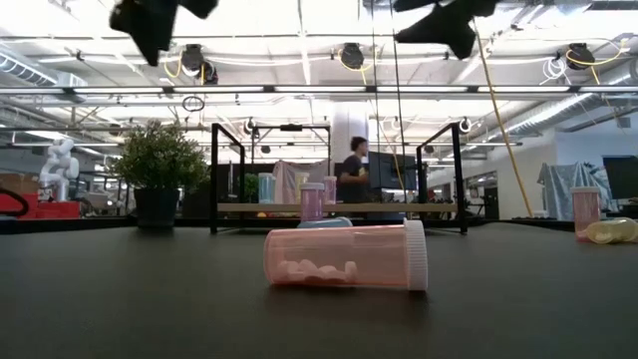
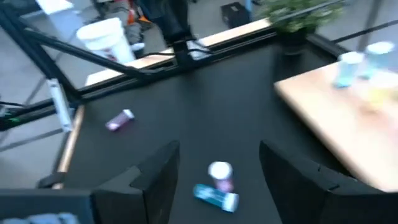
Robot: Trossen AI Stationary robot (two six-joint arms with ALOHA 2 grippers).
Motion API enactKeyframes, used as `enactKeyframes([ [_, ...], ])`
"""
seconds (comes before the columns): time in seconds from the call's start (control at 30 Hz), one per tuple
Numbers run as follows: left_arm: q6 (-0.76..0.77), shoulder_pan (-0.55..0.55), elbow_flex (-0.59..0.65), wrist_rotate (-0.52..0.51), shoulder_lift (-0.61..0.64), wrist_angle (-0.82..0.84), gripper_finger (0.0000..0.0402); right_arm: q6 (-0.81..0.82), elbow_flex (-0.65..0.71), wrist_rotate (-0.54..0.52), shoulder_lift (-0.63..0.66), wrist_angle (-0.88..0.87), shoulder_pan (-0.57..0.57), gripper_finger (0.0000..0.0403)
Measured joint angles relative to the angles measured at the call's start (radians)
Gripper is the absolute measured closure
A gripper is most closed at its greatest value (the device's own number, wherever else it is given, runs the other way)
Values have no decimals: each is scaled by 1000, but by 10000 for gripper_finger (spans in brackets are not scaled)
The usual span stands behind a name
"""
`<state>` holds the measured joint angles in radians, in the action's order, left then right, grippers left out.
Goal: Pick and place medicine bottles onto shelf by color
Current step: Put the bottom left pink pill bottle on the shelf
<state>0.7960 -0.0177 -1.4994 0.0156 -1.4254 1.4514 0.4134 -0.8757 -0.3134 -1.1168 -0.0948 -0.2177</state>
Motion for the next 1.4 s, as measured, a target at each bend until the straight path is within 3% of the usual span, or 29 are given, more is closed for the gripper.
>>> enactKeyframes([
  [0.13, 35, -78, 0, -99, 2, 34, 224, 110, 0, -1, -122, 113, -43, 193],
  [0.3, 24, -136, 15, -131, 4, 71, 225, 229, -50, -21, -277, 159, -86, 201],
  [0.5, -1, -253, 143, -125, 85, 85, 225, 264, -265, -73, -482, 104, -136, 213],
  [0.73, 130, -463, 364, -73, 239, 33, 225, 291, -527, -127, -717, 101, -163, 221],
  [0.9, 178, -618, 504, -31, 307, -145, 224, 316, -674, -129, -865, 102, -185, 221],
  [1.13, 123, -808, 649, 87, 280, -507, 224, 305, -853, -74, -1039, 116, -197, 221],
  [1.4, 255, -897, 765, 37, 192, -783, 224, 282, -887, -48, -1171, 201, -197, 220],
])
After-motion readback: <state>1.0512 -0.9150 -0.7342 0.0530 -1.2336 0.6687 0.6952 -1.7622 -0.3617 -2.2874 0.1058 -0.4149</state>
